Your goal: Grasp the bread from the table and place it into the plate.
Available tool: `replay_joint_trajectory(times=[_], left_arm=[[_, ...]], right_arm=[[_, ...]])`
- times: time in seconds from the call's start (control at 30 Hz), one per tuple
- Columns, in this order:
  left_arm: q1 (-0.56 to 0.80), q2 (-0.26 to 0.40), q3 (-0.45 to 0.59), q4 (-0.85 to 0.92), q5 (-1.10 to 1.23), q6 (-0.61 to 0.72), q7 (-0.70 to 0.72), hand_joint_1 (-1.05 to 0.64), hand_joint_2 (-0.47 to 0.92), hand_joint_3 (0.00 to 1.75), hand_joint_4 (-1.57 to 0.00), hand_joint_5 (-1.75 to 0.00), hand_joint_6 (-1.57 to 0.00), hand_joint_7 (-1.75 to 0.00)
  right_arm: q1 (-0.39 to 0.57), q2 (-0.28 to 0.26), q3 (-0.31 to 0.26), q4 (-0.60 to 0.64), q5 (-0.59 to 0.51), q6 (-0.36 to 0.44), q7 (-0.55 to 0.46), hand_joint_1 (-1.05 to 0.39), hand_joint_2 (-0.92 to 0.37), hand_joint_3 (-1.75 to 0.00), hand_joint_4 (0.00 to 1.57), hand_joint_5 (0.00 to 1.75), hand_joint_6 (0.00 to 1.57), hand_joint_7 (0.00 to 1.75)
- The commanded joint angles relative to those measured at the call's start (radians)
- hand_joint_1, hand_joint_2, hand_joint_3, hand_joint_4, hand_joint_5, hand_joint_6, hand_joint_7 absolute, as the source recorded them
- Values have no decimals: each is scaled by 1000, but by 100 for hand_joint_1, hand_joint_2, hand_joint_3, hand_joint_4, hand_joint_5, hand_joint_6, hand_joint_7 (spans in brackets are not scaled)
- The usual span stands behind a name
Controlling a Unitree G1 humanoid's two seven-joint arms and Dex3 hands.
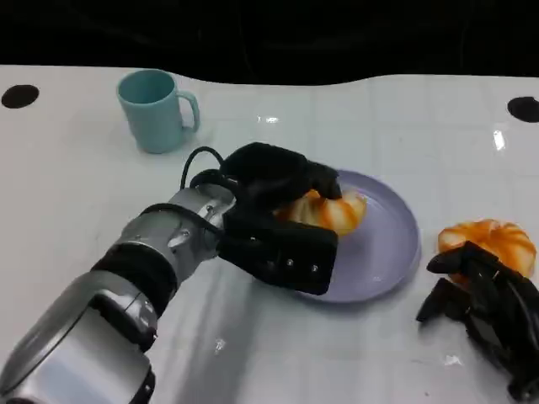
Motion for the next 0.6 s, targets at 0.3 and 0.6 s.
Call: replay_joint_trajectory(times=[0.3, 0.6], left_arm=[[-27, 36, -12, -43, 20, 46, -45, -104, 92, 83, 0, -14, -15, 0], [-16, 50, 9, -55, 3, 27, -26, -105, 92, 84, -1, -16, -17, -1]], right_arm=[[14, -12, -3, 16, 2, 17, 7, -54, -92, -27, 65, 159, 60, 124], [16, -10, -6, 8, 5, 28, 4, -54, -92, -23, 67, 157, 62, 120]])
